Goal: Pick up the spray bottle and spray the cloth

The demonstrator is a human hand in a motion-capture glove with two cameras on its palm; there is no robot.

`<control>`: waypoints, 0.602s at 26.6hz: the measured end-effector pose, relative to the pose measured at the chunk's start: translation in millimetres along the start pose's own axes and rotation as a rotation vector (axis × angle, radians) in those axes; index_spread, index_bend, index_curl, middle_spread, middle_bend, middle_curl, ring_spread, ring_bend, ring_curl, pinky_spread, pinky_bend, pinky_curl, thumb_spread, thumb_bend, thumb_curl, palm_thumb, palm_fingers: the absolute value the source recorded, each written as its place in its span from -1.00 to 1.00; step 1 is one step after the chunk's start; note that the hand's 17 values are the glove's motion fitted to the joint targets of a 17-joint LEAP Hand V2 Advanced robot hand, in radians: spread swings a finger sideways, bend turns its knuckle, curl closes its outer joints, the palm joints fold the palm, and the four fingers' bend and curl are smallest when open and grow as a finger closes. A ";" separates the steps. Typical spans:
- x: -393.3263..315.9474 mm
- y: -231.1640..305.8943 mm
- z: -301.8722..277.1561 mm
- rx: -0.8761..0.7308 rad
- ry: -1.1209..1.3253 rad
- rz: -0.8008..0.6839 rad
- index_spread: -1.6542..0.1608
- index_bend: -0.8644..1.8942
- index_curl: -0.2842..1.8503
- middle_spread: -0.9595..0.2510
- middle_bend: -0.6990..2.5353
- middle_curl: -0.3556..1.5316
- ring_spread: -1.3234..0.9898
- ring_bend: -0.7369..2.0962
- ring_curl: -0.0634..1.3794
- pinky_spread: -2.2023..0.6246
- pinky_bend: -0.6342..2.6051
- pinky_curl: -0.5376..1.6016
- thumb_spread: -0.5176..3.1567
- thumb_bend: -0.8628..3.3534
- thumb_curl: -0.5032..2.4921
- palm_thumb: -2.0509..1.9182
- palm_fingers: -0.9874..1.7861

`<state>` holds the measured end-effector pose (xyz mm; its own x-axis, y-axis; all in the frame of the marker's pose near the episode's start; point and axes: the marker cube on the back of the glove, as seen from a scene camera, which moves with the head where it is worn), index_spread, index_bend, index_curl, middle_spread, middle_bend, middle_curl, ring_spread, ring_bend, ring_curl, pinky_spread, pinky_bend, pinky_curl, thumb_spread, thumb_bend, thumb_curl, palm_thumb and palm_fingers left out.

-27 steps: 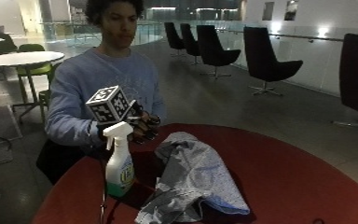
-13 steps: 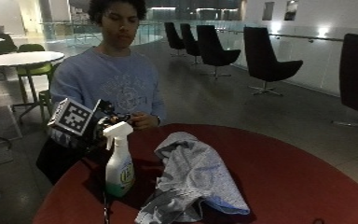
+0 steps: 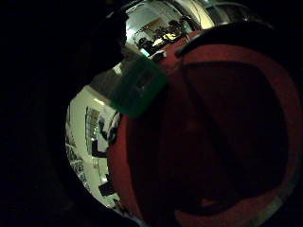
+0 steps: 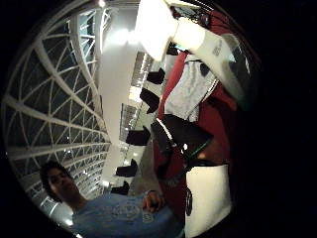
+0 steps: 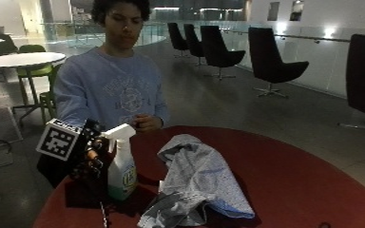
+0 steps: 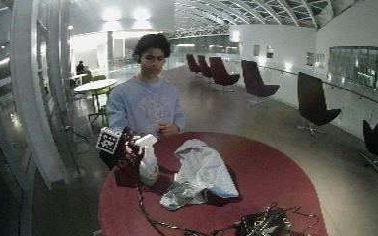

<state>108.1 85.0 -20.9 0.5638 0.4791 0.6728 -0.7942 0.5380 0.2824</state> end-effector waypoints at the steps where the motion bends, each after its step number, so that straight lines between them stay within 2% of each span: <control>1: 1.7 -3.0 1.9 0.002 -0.002 0.022 0.38 -0.33 -0.57 0.61 -0.44 -0.25 0.19 -0.23 -0.50 0.70 -0.30 -0.15 -0.12 -0.60 -0.47 0.34 -0.02; 6: 9.4 -18.0 11.8 0.023 -0.016 0.086 0.39 -0.33 -0.59 0.62 -0.43 -0.24 0.20 -0.22 -0.50 0.69 -0.28 -0.14 -0.14 -0.61 -0.47 0.32 -0.03; 16: 18.6 -40.6 31.8 0.047 -0.032 0.094 0.40 -0.32 -0.61 0.63 -0.40 -0.23 0.20 -0.17 -0.48 0.68 -0.26 -0.14 -0.18 -0.61 -0.47 0.29 0.00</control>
<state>143.6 50.0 1.8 0.4796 0.5026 0.7193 -0.8533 0.4584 0.2485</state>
